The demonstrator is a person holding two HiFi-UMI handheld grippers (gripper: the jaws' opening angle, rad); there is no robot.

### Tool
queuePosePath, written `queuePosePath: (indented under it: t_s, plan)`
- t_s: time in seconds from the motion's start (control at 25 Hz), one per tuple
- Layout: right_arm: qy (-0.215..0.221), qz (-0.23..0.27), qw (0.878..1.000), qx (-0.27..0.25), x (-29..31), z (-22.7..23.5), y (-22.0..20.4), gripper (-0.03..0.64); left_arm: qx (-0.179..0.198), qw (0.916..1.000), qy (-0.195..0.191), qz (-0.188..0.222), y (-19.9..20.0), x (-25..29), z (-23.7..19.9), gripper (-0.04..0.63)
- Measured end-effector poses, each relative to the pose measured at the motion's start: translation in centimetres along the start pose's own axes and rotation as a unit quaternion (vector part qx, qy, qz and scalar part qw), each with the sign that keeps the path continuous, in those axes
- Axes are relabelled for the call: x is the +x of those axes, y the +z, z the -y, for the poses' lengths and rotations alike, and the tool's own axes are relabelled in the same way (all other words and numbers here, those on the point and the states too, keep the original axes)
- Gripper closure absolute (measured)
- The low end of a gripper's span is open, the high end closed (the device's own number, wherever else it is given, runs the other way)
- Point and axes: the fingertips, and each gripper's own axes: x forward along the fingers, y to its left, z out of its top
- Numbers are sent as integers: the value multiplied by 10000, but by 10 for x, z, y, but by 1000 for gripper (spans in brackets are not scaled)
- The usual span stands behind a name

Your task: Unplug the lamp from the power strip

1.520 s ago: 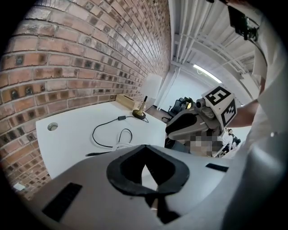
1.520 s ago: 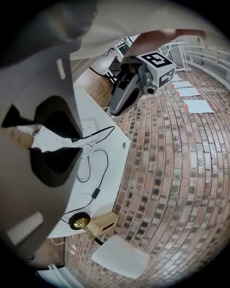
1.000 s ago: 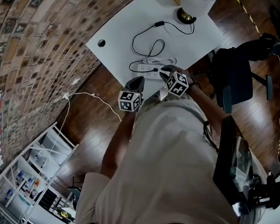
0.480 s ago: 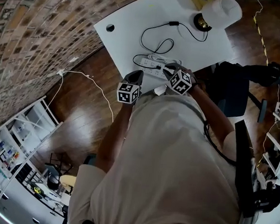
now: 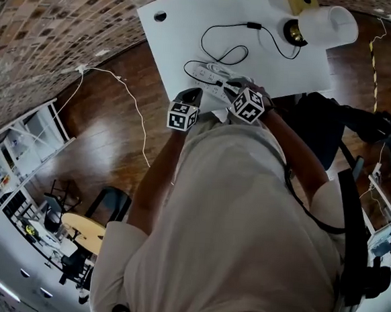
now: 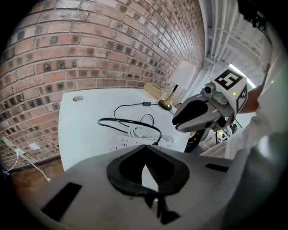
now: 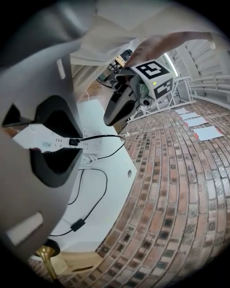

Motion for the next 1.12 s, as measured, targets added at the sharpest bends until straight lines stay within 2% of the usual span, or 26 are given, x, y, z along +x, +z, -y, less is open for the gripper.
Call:
queuePosePath:
  t_s: [0.24, 0.44, 0.72, 0.92, 1.12]
  plan:
    - [396, -86, 9982, -446, 20, -9, -2, 557, -64, 9995, 286, -136, -18, 39, -7, 592]
    - [480, -210, 9966, -638, 37, -8, -6, 557, -3, 9992, 338, -236, -25, 63, -12, 592]
    - [574, -239, 9953, -746, 50, -13, -2, 557, 419, 9976, 284, -464, -29, 80, -16, 592]
    - [536, -307, 9953, -740, 59, -12, -4, 557, 769, 9957, 223, -467, -30, 86, -20, 592]
    - [420, -325, 9966, -633, 63, -9, -5, 580, 1316, 9898, 344, -429, -31, 87, -17, 592]
